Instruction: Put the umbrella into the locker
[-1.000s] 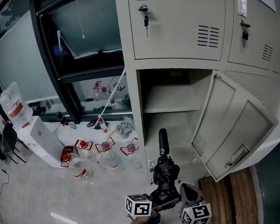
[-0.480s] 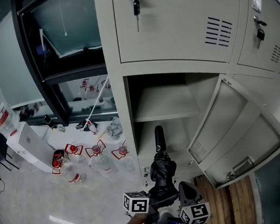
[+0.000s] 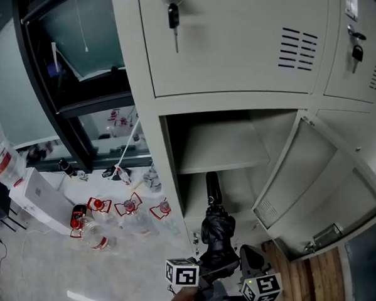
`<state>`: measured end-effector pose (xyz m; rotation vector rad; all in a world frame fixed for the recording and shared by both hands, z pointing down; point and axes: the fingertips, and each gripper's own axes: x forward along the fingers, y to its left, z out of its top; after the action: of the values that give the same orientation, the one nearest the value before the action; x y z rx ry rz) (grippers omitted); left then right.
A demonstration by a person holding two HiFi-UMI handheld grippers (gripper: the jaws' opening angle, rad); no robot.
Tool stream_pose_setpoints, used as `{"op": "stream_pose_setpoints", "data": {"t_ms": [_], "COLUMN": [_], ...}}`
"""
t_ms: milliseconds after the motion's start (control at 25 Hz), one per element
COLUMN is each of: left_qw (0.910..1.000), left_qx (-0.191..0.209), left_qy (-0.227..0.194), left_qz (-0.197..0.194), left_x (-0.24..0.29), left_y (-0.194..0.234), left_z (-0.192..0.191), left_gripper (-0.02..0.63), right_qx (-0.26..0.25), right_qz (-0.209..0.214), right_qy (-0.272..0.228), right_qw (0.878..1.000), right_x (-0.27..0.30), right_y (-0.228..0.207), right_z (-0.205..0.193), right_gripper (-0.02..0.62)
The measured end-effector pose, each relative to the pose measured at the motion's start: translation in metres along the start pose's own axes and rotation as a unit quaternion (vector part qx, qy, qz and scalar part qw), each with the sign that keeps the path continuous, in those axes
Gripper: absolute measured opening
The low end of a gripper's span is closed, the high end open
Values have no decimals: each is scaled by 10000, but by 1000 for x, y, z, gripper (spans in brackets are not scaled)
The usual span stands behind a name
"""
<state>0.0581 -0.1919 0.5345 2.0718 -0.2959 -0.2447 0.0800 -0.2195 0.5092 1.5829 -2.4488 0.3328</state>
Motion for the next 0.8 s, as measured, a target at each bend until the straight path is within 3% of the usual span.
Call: {"op": "stream_pose_setpoints", "data": {"t_ms": [240, 800], "left_qw": [10000, 9990], "left_qx": [47, -392], "left_qy": [-20, -123], "left_qz": [50, -168], "left_x": [5, 27], "left_y": [7, 26], "left_z": [11, 42], "left_gripper": [281, 281], "right_qx": [-8, -1], "right_qz": [47, 71], "right_qy": [5, -46], "right_qw": [10000, 10000], "right_x": [9, 39], "right_y": [-6, -26], "right_z": [4, 16], "right_gripper": [0, 0]}}
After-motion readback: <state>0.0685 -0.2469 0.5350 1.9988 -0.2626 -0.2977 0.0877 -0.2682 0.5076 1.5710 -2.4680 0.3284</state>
